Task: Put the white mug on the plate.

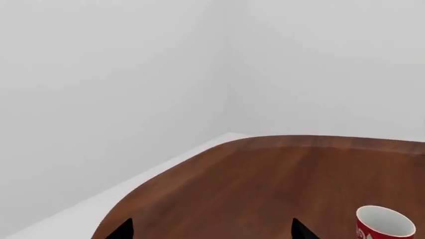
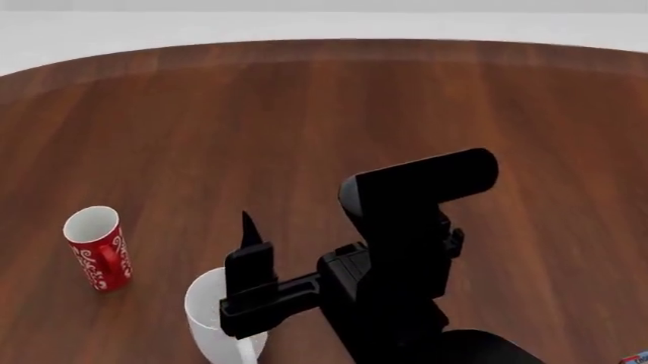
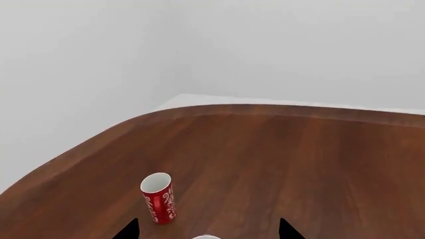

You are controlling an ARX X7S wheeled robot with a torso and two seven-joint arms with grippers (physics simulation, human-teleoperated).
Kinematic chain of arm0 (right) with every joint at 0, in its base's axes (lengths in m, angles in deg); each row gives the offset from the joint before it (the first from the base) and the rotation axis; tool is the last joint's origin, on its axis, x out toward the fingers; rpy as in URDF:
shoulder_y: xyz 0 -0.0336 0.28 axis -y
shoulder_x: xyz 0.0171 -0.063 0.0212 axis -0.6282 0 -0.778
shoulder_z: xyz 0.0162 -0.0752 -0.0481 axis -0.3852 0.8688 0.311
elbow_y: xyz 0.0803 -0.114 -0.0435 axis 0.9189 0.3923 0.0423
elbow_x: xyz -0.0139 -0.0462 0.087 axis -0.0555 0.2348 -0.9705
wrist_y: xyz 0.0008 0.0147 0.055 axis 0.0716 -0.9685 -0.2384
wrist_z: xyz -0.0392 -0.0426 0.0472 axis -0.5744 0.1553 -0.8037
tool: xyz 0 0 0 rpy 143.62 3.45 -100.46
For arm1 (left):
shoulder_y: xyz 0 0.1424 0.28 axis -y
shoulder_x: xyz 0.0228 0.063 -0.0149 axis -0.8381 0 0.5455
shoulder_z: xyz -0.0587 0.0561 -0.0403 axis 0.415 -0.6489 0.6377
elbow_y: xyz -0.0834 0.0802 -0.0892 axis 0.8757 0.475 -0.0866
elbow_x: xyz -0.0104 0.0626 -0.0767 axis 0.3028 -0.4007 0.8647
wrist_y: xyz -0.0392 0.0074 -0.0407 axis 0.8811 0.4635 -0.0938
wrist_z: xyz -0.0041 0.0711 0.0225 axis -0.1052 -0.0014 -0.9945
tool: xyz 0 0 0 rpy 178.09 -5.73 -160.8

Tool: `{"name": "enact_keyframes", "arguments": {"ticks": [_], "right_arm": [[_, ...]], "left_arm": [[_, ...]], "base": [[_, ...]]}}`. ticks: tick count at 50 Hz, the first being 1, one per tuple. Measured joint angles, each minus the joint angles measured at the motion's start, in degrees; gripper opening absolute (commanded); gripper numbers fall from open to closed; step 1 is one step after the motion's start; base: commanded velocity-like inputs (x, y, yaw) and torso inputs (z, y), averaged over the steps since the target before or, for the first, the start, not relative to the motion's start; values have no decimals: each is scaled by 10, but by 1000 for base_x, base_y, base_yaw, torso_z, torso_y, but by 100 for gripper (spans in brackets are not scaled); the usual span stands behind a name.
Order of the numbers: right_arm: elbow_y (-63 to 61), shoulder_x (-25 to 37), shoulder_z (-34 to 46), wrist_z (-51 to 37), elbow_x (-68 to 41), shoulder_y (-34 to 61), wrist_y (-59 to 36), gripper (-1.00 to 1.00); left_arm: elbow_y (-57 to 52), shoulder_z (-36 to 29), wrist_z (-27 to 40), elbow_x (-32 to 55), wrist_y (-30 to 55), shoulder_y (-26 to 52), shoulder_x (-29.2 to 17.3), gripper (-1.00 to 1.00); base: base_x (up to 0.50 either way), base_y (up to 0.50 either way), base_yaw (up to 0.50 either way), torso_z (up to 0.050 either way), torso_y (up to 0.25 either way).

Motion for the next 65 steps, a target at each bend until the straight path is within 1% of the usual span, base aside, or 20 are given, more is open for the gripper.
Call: {"name": "enact_keyframes", "arguments": {"ticks": [3,17,35,65], "right_arm": [[2,1,-1,-2,-2,-1,1,100],[5,0,-9,-15,-19,-7,5,100],[1,3,-16,-33,-41,-10,8,100],[6,12,-10,-50,-63,-16,24,100]], "left_arm": [[-1,-2,1,-1,1,1,-1,100],[0,-5,4,0,-1,-1,-4,100],[-11,-9,9,5,3,-5,-6,100],[18,-10,9,13,-25,-5,-8,100]], "base": [[188,289,0,0,0],[-1,-2,0,0,0],[0,334,0,0,0],[0,-1,0,0,0]]}}
